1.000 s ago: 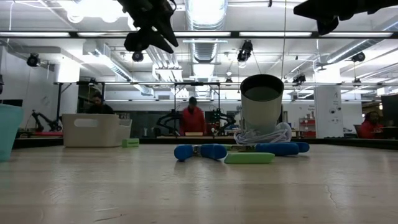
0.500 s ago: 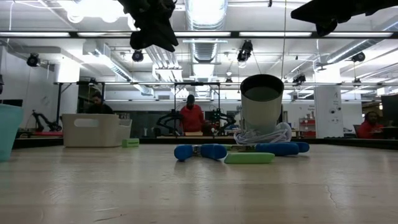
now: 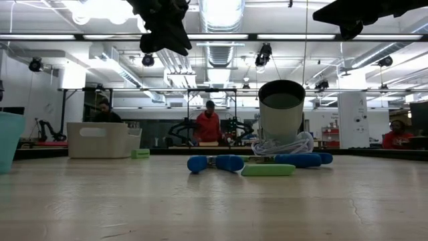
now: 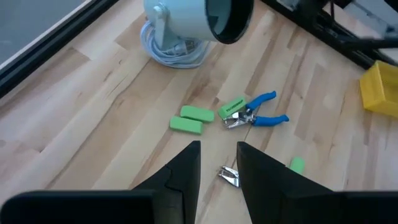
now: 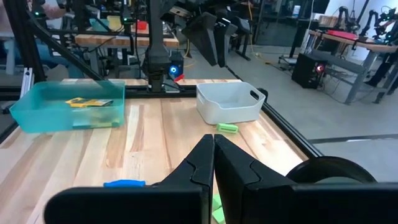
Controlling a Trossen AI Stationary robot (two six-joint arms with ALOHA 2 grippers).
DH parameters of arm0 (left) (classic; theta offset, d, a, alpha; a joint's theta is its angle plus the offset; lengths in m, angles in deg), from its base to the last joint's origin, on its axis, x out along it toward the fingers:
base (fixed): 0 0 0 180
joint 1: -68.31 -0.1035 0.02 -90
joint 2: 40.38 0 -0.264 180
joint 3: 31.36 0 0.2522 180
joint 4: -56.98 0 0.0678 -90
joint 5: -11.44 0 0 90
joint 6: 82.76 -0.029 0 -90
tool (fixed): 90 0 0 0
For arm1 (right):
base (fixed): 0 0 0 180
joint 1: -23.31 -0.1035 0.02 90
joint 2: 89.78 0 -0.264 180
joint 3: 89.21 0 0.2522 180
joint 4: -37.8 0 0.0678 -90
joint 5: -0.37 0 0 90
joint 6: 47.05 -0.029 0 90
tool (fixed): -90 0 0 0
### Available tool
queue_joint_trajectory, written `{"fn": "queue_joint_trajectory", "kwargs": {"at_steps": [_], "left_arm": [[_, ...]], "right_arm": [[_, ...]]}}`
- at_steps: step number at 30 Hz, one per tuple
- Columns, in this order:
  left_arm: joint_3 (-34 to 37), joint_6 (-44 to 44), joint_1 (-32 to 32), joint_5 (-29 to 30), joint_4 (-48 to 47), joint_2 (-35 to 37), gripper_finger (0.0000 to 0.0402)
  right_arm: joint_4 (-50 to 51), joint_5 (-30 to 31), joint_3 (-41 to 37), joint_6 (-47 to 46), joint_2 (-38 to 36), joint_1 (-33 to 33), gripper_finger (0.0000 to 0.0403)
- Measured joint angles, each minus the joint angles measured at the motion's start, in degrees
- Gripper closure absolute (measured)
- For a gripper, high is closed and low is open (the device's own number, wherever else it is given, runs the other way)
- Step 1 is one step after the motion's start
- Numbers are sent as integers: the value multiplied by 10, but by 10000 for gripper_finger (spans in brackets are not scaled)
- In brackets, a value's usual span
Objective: Pick & Place School Supplies
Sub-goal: Put the blue puncher hole into the gray bin
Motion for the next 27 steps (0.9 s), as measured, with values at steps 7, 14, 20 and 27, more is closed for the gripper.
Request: {"fn": "queue_joint_trajectory", "kwargs": {"at_steps": [7, 14, 20, 27], "left_arm": [[10, 80, 0, 22, -7, 0, 293], [23, 338, 20, 100, -6, 0, 293], [42, 436, 114, 160, -13, 0, 293], [46, 458, 189, 227, -19, -3, 293]], "right_arm": [[0, 0, 0, 0, 0, 0, 394], [0, 0, 0, 0, 0, 0, 394], [0, 0, 0, 0, 0, 0, 394], [1, 0, 0, 0, 0, 0, 394]]}}
